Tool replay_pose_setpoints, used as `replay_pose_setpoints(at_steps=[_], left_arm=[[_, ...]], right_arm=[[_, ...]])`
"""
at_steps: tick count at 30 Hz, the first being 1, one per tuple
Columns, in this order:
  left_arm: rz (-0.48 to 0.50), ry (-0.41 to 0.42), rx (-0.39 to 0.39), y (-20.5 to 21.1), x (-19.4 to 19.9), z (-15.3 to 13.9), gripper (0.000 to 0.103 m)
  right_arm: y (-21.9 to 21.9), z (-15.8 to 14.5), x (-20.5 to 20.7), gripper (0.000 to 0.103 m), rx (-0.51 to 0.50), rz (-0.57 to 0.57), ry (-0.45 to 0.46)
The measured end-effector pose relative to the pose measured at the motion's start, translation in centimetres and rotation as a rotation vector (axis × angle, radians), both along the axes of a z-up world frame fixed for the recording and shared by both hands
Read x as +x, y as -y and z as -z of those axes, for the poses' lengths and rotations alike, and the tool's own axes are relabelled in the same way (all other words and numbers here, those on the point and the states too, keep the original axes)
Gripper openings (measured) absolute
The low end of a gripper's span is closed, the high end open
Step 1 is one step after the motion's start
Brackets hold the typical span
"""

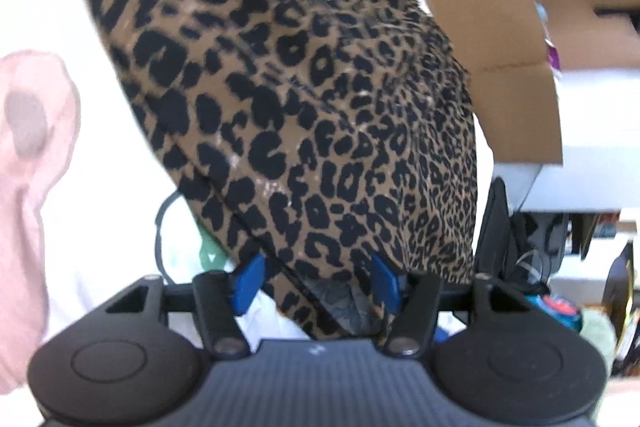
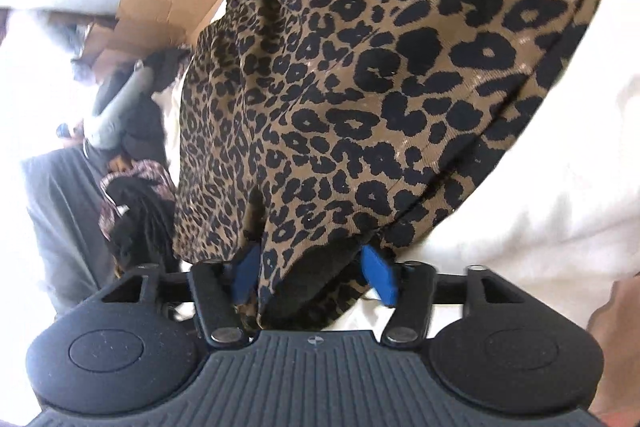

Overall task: Fold clothes
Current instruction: 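Lay the hem over the waistband with both grippers, folding the trousers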

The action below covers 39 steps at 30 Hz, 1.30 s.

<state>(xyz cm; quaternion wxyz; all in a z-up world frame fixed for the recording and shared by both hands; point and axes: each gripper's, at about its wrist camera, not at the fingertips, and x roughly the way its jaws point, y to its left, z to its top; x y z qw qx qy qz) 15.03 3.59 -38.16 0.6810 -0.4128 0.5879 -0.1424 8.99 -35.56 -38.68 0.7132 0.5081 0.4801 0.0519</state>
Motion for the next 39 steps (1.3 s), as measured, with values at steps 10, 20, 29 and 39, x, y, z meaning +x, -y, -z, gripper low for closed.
replay_pose_setpoints(at_steps=[10,20,29,39], left_arm=[[-0.181,-0.133,-0.145,0.2,-0.8,3.1,0.062],[-0.259,-0.201,-0.272,1.8,-1.1,4.8,0.061],[-0.339,-0.198,-0.265,0.7,-1.0,5.0,0.049],[-0.304,-0.162,-0.187,-0.2,-0.8,4.4,0.001]], right_arm=[[0.1,3.0,-0.3,0.068,0.142,0.147,-0.053],[-0.2,4.6,0.1,0.064,0.253,0.241,-0.070],[0.6,4.3,0.3,0.044,0.172,0.295,-0.081],[1.0,4.2,0.1,0.002,0.073,0.293,-0.104]])
